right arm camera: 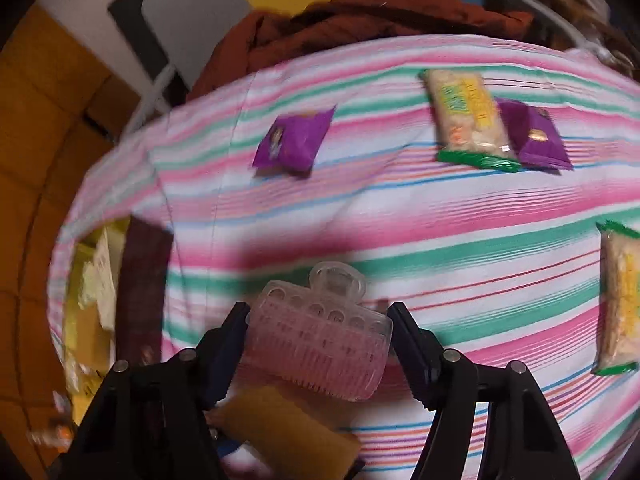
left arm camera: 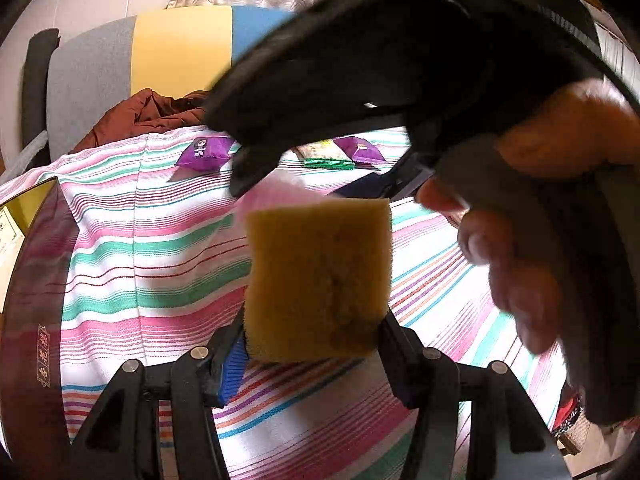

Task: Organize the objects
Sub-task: 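Grasp the pink hair curler with the right gripper while the left gripper holds the sponge, then carry the curler and sponge over the gold tray with both grippers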

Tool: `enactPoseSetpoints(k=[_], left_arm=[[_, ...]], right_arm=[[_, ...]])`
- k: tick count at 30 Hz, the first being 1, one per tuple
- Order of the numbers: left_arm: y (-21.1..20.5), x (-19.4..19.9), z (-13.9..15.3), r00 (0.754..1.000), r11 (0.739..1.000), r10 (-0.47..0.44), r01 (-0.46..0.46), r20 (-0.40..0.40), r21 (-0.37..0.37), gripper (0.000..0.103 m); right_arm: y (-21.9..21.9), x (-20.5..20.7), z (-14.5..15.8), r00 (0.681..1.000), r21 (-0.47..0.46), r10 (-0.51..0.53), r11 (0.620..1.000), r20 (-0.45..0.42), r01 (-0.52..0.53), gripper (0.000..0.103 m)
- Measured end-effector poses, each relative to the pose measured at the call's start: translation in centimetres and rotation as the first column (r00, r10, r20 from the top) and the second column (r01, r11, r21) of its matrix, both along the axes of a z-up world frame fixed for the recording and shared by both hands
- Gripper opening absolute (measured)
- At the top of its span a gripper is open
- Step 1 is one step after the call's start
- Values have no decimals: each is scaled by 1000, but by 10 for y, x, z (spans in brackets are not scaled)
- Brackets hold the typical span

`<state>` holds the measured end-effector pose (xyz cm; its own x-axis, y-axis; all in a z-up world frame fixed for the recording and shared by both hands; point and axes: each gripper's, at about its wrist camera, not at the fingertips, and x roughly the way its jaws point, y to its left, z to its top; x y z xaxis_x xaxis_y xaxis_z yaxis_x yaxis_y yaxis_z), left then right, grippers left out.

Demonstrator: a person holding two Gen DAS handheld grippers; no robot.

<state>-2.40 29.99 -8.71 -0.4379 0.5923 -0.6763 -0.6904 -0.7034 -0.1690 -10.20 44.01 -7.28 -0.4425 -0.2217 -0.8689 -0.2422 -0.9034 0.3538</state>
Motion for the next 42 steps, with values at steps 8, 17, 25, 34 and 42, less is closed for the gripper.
enactPoseSetpoints(k=[8,17,25,34,42], left_arm=[[0,-4,0,1000,1000,-2,2,8,11,58],[-8,0,3,1000,999,18,-18,10,40,58],[-40,23,13,998,997,57,-57,-7,61,58],[-117,28,52,986,966,160,-165,42,201,58],[-207,18,73,949,920,309,-316,64,232,58]], right_arm=[[60,50,3,954,-18,-238,971,-182,239,70],[55,106,-3,905,-71,-314,949,-289,307,70],[41,138,5,884,-159,-351,935,-308,316,70],[7,153,17,886,-207,-325,941,-332,267,70],[-71,147,34,909,-175,-121,983,-400,54,71]])
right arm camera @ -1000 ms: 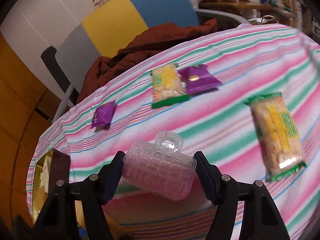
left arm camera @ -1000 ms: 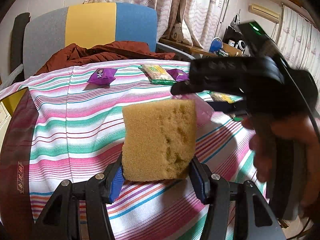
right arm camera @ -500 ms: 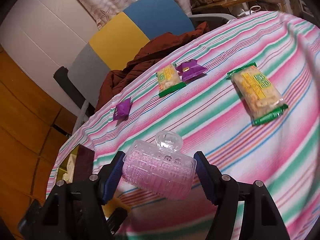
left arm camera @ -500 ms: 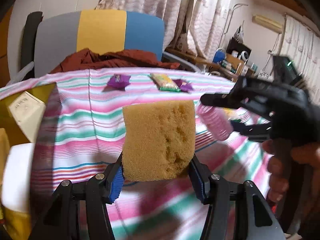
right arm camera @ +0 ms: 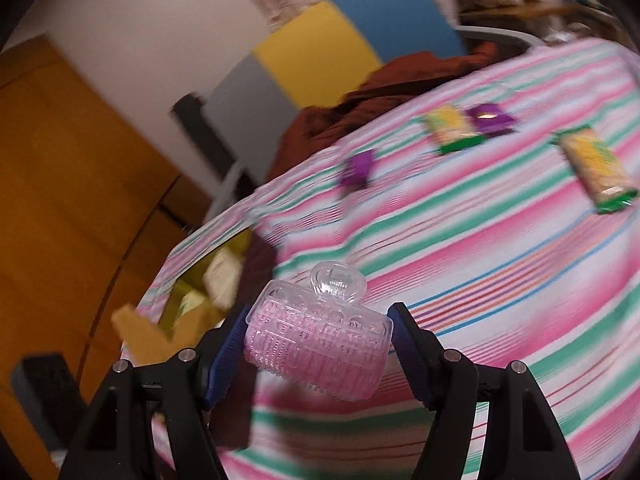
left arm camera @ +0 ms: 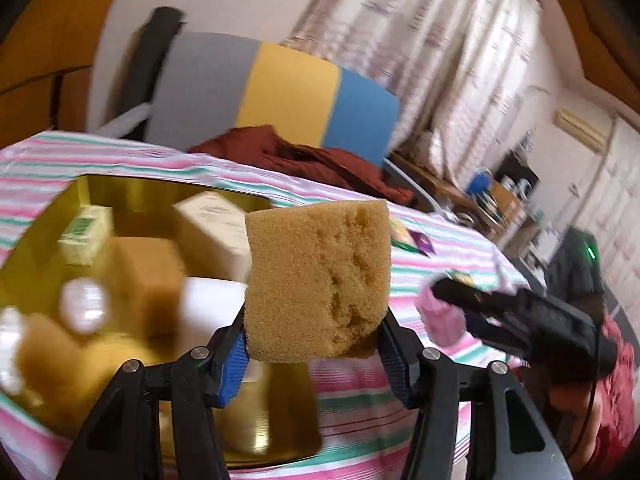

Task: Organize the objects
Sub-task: 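Carry the curler and sponge over the gold tray with both grippers, then lower the curler and sponge into the gold tray and open both grippers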

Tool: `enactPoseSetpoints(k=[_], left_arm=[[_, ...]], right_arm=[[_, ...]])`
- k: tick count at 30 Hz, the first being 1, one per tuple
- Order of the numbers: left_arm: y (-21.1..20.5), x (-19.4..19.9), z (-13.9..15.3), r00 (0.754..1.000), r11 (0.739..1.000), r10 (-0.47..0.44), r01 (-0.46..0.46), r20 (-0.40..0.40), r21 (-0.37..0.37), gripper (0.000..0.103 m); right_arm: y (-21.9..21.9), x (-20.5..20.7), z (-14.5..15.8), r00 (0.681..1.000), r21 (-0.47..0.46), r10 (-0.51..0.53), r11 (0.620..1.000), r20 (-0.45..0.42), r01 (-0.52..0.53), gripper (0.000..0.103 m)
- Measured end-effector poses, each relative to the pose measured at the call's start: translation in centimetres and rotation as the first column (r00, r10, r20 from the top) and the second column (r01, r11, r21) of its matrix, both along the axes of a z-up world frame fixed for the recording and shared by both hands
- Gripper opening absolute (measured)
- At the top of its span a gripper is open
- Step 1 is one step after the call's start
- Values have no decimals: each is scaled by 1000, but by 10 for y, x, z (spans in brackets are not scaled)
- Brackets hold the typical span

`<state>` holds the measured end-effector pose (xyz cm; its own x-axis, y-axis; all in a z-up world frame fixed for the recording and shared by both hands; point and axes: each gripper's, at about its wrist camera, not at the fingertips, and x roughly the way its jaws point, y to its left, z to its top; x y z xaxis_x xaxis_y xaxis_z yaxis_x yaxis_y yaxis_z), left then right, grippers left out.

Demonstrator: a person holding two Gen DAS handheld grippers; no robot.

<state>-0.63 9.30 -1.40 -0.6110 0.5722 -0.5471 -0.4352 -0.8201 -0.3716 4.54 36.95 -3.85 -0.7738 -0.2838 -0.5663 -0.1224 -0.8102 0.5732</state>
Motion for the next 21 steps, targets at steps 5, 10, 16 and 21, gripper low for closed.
enactPoseSetpoints(k=[5,10,16,21], left_arm=[[-56,-22,7,991,991,134,-134,11,-11,58],[-96,-43,5,972,972,231,-229,34,-44,58],[-126,-64,-8,953,953,292,-283,76,-106,58],[-137,-79,-22,941,949,302,-283,152,-137,59]], right_arm=[[-59,-3,13,988,93,152,985,-41,-148,71],[-109,-6,19,964,177,262,952,-53,-249,71],[-160,-14,14,933,288,359,895,-9,-342,71],[-178,-17,5,930,343,366,871,25,-352,77]])
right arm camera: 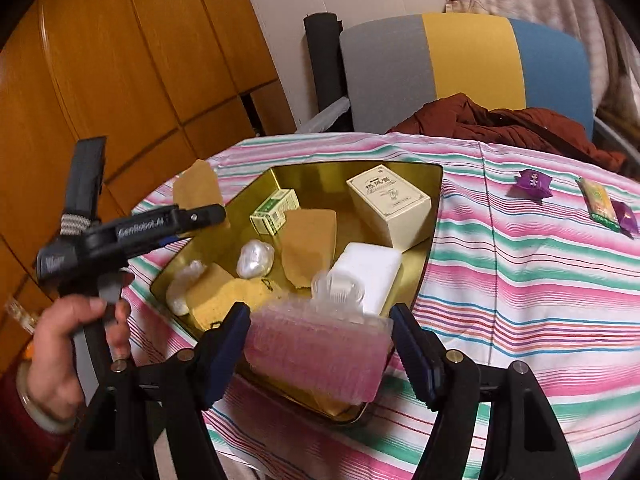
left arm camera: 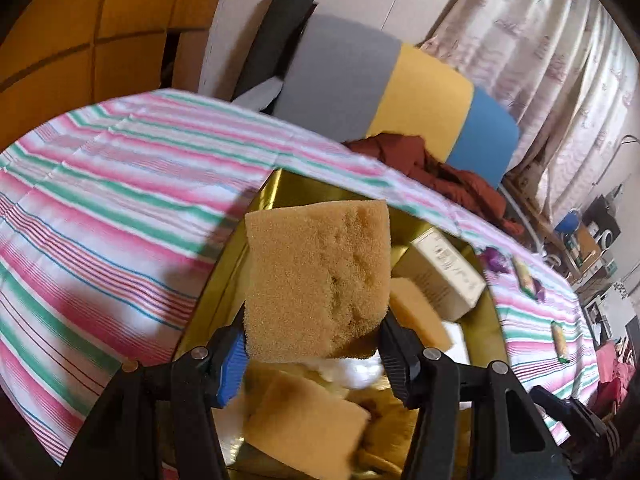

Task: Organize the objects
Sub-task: 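Lower the curler and sponge into the gold tray and open both grippers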

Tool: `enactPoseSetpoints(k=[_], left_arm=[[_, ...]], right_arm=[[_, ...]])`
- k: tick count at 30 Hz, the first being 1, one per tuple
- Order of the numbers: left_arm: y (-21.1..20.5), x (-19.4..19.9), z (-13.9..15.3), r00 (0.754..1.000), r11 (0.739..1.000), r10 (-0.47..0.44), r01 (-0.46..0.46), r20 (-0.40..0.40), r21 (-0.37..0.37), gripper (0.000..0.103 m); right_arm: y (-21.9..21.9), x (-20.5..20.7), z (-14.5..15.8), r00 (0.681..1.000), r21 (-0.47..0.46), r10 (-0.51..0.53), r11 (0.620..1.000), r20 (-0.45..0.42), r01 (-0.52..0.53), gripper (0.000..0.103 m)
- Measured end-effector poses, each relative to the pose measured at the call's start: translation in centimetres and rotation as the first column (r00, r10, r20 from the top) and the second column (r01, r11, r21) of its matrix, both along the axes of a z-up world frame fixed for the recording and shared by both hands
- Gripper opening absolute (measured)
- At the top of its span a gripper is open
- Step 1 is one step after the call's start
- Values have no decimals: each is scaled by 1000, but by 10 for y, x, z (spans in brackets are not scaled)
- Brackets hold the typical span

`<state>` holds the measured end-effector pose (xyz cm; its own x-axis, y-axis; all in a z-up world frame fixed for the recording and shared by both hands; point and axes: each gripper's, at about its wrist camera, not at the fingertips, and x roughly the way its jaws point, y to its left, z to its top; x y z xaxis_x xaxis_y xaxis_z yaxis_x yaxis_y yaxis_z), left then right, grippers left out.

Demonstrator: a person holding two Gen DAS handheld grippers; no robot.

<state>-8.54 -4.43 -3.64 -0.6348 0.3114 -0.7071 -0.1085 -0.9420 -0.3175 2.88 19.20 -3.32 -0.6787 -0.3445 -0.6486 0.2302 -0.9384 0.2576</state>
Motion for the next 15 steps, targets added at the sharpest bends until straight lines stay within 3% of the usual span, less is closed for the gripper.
enactPoseSetpoints(k=[2,4,15], left_arm=[[-2,-3,-4,1000,1000,9,-9,15,-13,59],[-3,-3,-6,999,1000,15,-15,28,-13,60],[-13,7,3,990,989,137,-138,-15,-57,69]], right_arm=[[1,2,0,1000,-10,-4,1000,0,4,89],[4,6,3,1000,-27,-16,1000,-17,16,93],[20,14,4,998,-68,-58,996,-29,56,95]])
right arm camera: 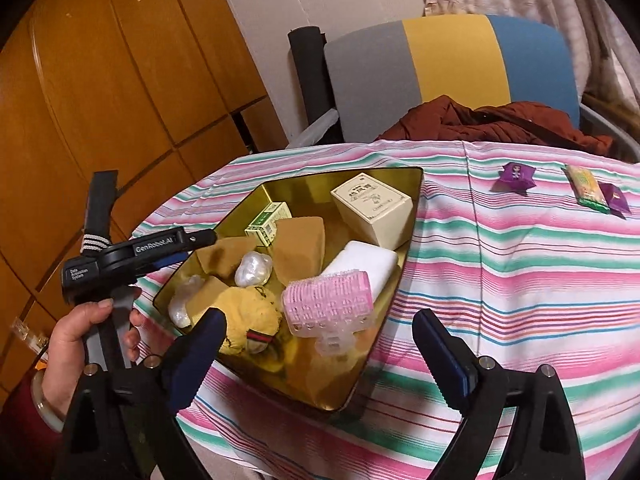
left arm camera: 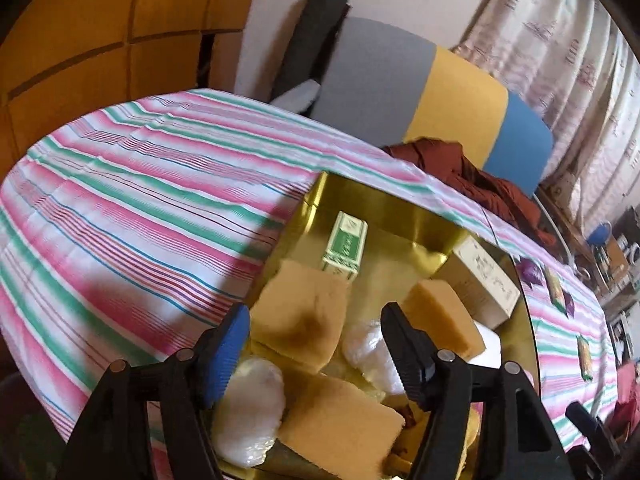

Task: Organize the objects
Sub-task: 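Lower the curler and sponge into the gold tray and open both grippers, then move both tools back toward the snack packs on the cloth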

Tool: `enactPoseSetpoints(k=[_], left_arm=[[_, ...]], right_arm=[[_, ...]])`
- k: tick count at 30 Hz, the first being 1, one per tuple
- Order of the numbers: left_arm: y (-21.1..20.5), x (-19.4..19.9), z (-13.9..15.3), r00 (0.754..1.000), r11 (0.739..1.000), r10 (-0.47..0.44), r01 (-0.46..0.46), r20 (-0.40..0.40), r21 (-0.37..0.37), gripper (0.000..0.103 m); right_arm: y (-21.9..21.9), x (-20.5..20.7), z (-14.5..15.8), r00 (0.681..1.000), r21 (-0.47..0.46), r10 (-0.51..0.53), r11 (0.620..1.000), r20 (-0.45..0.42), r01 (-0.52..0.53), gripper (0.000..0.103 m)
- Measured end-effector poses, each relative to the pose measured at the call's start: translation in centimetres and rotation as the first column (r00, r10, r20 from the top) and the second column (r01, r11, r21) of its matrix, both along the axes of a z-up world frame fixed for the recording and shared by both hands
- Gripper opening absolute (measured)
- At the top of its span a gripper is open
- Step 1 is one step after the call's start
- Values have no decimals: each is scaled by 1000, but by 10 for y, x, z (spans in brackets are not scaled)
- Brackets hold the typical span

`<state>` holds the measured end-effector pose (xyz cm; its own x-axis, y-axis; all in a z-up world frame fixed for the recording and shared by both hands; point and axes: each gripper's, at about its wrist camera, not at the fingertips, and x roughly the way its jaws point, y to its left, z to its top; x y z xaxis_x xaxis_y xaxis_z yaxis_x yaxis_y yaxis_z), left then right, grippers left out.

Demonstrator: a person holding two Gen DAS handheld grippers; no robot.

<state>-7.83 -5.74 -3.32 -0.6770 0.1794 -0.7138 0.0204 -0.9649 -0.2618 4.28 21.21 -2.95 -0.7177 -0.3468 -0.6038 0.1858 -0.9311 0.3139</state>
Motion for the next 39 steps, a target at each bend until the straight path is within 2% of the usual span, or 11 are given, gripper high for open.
enactPoseSetpoints(k=[3,6,11,17,28,34,39], left_arm=[[-3,9,9,999,999,27,-26,-47,19,69],[6,20,18,996,1000,16,-16,-86,0,69],[35,33,25,991,997,-73,70,-113,-24,69],[74,48,28,969,978,-207,203,-136,-38,69],[134,71,29,917,928,-374,369,-137,-60,69],[173,85,29,871,880,-474,467,-132,-83,69],[201,92,27,838,846,-534,529,-117,-70,70]], right_arm=[[6,1,-1,1000,-5,-19,1000,-1,19,95],[14,2,-3,999,-16,-44,999,0,44,96],[28,0,-7,996,-31,-84,996,21,84,96],[43,0,-8,993,-26,-118,993,26,119,97],[98,-3,-17,965,8,-252,968,70,252,98],[124,-4,-25,947,30,-308,952,93,306,98],[144,-3,-31,926,63,-363,932,101,358,98]])
